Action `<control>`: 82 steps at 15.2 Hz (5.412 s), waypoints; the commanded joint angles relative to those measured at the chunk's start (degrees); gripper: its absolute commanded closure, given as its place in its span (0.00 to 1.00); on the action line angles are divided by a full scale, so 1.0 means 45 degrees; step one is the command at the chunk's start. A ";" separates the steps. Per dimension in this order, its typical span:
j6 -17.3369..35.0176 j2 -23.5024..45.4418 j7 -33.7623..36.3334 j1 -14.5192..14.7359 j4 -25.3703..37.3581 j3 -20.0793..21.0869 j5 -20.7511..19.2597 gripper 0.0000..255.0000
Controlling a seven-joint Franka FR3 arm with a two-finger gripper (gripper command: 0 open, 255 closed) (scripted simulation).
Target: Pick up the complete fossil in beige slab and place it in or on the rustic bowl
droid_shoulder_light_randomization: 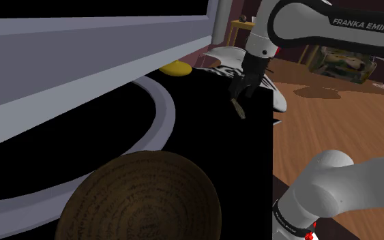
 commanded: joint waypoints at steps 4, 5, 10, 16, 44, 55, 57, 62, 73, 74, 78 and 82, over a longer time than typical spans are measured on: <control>0.2512 -0.4083 0.0956 0.0287 -0.2873 0.0413 0.0927 0.00; 0.3306 -0.5510 0.1323 0.0412 -0.3839 0.0652 0.1241 0.00; 0.6150 -1.1190 0.3151 0.1293 -0.7557 0.2457 0.2635 0.00; 0.7637 -1.0338 0.3091 0.1331 -0.8198 0.2756 0.2917 0.00; 0.6914 -0.9171 0.2892 0.0829 -0.6278 0.2276 0.2591 1.00; 0.5908 -0.7939 0.2793 0.0445 -0.4027 0.1875 0.2269 1.00; 0.5716 -0.7711 0.2783 0.0388 -0.3604 0.1817 0.2218 1.00; 0.5232 -0.7127 0.2768 0.0259 -0.2535 0.1685 0.2098 1.00; 0.4416 -0.7140 0.5623 0.0475 -0.1212 0.5148 0.3512 1.00; 0.4344 -0.7081 0.5898 0.0454 -0.1007 0.5478 0.3639 1.00; 0.4051 -0.6768 0.6970 0.0256 -0.0053 0.6759 0.4107 1.00; 0.3738 -0.6361 0.8004 -0.0126 0.1117 0.7983 0.4498 1.00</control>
